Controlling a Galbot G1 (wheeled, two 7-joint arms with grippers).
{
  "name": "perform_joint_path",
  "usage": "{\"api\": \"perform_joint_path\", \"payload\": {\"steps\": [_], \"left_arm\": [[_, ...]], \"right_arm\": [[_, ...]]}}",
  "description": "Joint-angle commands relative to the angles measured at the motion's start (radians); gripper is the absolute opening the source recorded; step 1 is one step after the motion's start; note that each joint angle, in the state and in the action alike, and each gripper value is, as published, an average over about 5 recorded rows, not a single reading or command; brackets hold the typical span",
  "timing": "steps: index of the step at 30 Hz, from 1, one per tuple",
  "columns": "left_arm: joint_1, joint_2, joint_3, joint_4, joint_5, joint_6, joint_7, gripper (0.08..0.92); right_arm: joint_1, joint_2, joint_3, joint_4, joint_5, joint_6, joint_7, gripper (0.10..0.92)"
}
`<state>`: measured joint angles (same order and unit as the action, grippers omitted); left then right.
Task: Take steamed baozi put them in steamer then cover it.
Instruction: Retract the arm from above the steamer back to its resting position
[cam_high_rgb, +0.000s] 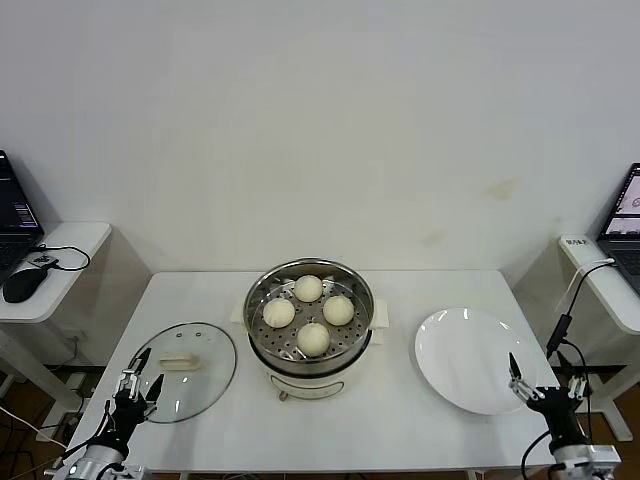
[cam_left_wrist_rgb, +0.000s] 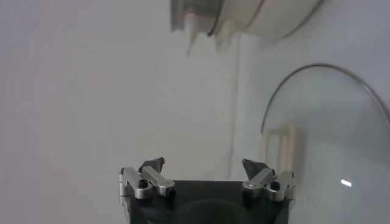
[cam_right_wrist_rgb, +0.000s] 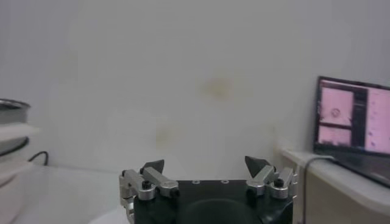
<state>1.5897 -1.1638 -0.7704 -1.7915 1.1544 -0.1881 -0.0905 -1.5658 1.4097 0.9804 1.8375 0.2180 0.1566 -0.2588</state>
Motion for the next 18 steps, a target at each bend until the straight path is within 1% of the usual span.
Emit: {"api": "perform_joint_path", "payload": {"steps": [1,13,18], "left_arm": [[-0.057,0.014,0.029,0.061,0.122,-0.004,0.027,0.823],[-0.177,0.025,0.084,0.209,0.102,-0.011,0.008,0.823],[-0.219,0.034,0.094,0.240,0.093,-0.013,0.003,0.823]], "right_arm": [[-0.017,0.042,0.029,-0.045,-0.018,0.015,0.000,0.823],[-0.040,0.078,0.044,-0.036,-0.052,0.025,-0.003,0.823],[-0.054,0.086,0.052,-0.032,-0.062,0.031,-0.004,0.823]]}}
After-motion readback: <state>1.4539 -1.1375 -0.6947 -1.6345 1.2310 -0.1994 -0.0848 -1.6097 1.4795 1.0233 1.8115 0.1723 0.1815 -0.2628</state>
